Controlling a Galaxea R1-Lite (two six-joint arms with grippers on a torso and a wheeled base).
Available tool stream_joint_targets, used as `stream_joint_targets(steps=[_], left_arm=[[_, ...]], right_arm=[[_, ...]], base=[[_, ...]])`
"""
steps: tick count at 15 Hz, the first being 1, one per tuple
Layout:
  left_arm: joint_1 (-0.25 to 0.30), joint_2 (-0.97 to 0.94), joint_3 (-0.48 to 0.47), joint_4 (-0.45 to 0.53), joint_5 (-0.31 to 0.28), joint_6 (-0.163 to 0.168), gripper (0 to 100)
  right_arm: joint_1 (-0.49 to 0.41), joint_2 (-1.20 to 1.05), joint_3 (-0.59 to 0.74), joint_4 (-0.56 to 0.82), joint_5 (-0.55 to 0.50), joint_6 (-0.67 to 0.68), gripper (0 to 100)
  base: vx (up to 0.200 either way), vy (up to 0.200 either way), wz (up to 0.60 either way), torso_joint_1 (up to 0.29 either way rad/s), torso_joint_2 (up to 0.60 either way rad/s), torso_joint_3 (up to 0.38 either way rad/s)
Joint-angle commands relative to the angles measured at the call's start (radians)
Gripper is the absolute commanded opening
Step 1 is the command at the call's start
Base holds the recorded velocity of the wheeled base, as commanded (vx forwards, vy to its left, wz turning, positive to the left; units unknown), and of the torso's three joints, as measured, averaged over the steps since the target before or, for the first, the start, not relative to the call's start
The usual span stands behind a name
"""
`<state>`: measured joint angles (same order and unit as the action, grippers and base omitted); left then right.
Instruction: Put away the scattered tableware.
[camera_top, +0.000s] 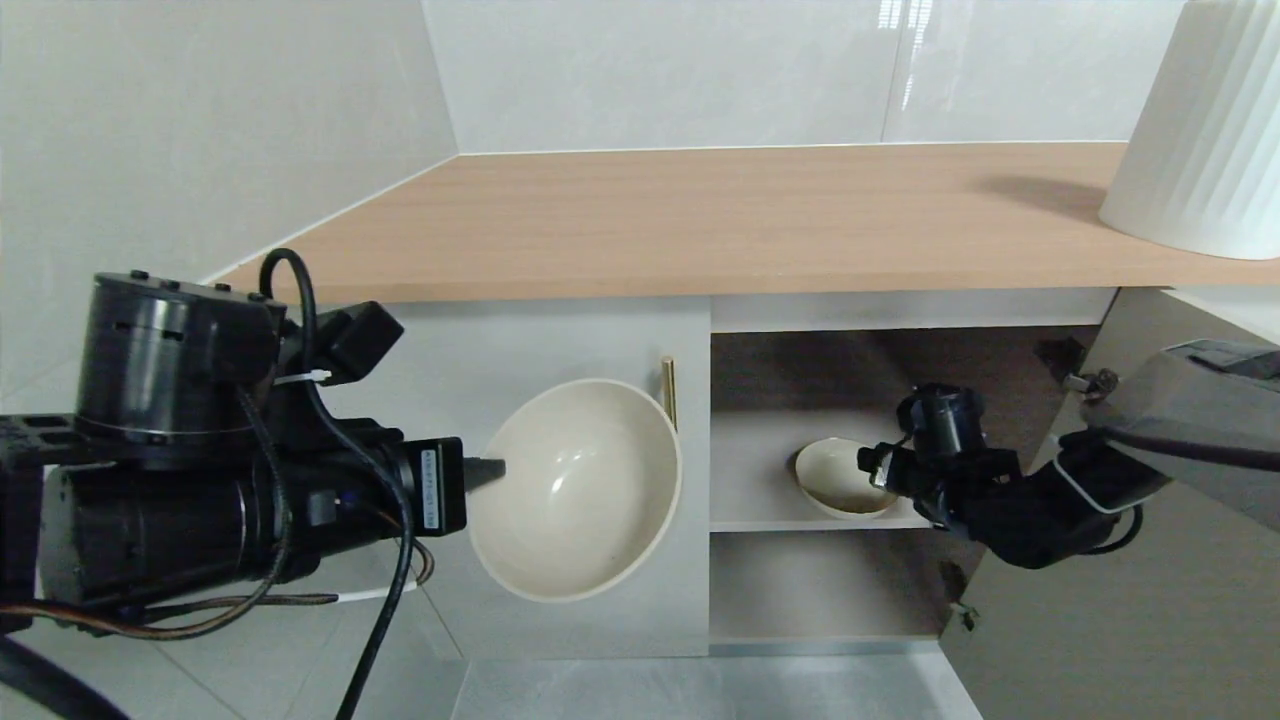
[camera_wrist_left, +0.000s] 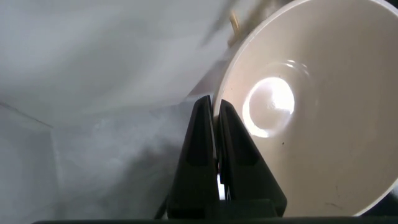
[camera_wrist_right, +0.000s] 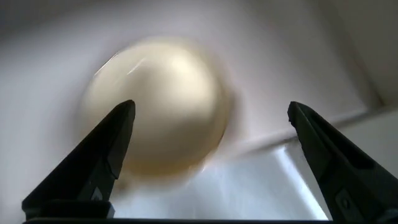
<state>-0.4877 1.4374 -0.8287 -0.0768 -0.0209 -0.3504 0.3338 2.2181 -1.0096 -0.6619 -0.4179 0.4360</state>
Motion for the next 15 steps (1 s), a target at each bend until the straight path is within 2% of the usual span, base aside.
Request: stream_joint_targets(steps=[1,2,3,5,7,10,12,15], left_arm=[[-0.048,0.058,0.030,0.000,0.002,0.050,0],[-0.072,0.093,0.036,0.000,0.009,0.087,0],[-0.085,0.126,0.037,0.000,0.018,0.099,0],[-0.103,0.164,0.034,-0.001,0.030,0.100,0],[-0.160,0.224,0.028,-0.028,0.058,0.100,0],[-0.249,0.336,0.026,-0.135,0.154,0.100,0],[-0.298,0.397,0.011,-0.147,0.226,0.099,0],[-0.336,0.411,0.002,-0.159,0.249,0.094,0]], right_arm=[[0.070,-0.299,0.169,0.136,0.185,-0.071,100],[0.088,-0.367,0.200,0.177,0.235,-0.095,100],[0.106,-0.423,0.221,0.219,0.258,-0.128,100],[0.136,-0.492,0.238,0.274,0.261,-0.171,100],[0.205,-0.617,0.238,0.401,0.278,-0.180,100],[0.284,-0.738,0.224,0.551,0.370,-0.180,100],[0.338,-0.762,0.220,0.608,0.373,-0.183,100],[0.387,-0.729,0.223,0.648,0.369,-0.204,100]], base=[[0.000,0.000,0.00,0.000,0.00,0.000],[0.000,0.000,0.00,0.000,0.00,0.000],[0.000,0.000,0.00,0.000,0.00,0.000],[0.000,0.000,0.00,0.000,0.00,0.000],[0.000,0.000,0.00,0.000,0.00,0.000],[0.000,0.000,0.00,0.000,0.00,0.000],[0.000,0.000,0.00,0.000,0.00,0.000],[0.000,0.000,0.00,0.000,0.00,0.000]])
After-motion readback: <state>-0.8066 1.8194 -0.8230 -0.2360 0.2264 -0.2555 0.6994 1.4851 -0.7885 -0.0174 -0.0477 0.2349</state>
